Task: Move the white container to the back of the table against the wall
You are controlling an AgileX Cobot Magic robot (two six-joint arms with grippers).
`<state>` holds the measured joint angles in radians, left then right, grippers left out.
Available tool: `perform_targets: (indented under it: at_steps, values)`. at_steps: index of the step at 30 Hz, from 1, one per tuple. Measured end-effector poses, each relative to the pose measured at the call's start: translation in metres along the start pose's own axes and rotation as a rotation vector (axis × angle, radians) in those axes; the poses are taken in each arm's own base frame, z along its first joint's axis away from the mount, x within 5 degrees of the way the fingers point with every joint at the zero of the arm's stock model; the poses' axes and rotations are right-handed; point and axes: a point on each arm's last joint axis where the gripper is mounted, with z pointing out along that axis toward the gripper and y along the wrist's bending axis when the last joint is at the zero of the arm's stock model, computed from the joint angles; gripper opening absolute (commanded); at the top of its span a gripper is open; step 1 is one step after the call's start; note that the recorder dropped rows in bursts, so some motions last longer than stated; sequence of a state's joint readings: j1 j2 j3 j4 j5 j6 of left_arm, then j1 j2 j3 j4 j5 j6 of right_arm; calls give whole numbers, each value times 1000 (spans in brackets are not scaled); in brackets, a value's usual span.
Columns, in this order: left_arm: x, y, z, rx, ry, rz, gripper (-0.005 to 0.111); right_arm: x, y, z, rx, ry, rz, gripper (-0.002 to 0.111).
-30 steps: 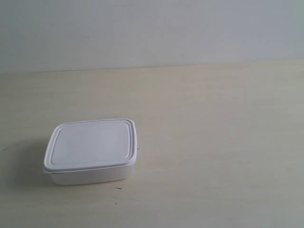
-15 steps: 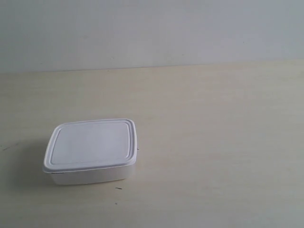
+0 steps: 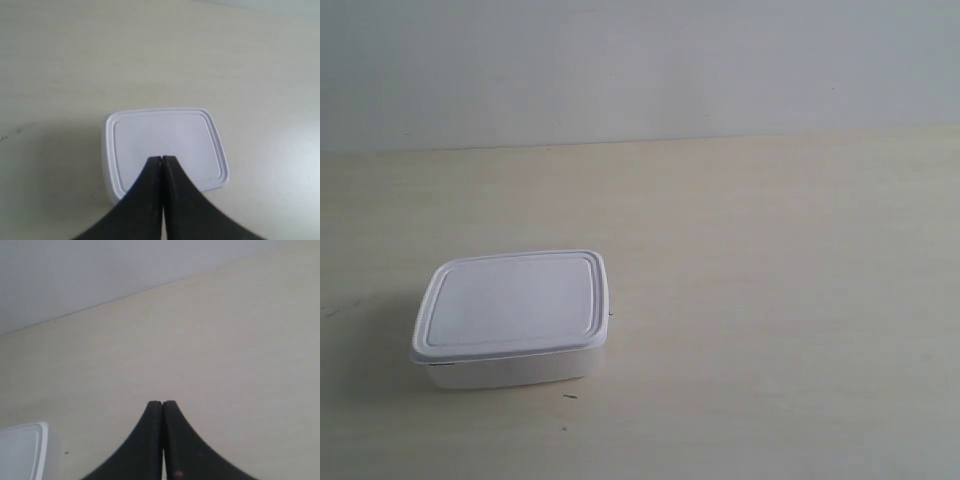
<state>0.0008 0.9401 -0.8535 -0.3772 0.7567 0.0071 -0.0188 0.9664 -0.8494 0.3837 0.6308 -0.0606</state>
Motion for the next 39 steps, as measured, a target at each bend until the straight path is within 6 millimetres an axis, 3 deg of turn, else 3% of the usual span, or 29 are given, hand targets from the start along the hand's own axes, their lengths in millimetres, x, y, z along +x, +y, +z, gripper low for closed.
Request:
perform_targets:
  at_steps: [6,10,16,20,24,30,39]
  values:
    - [-3,0,0,-1,-29,28,0,4,6,22,-112,112,38,0]
    - [-3,0,1,3,-28,70,0,-7,16,34,-172,169,30,0]
    - [-1,-2,13,43,54,16,0,-38,68,48,-315,209,-102,0]
    - [5,-1,31,70,180,-46,0,-41,106,67,-372,297,-184,0]
    - [7,1,45,81,238,-83,0,-21,136,92,-402,425,-232,0]
    - [27,2,59,152,295,-145,0,31,171,126,-424,632,-293,0]
    - [69,19,84,150,367,-233,0,98,197,168,-398,834,-355,0]
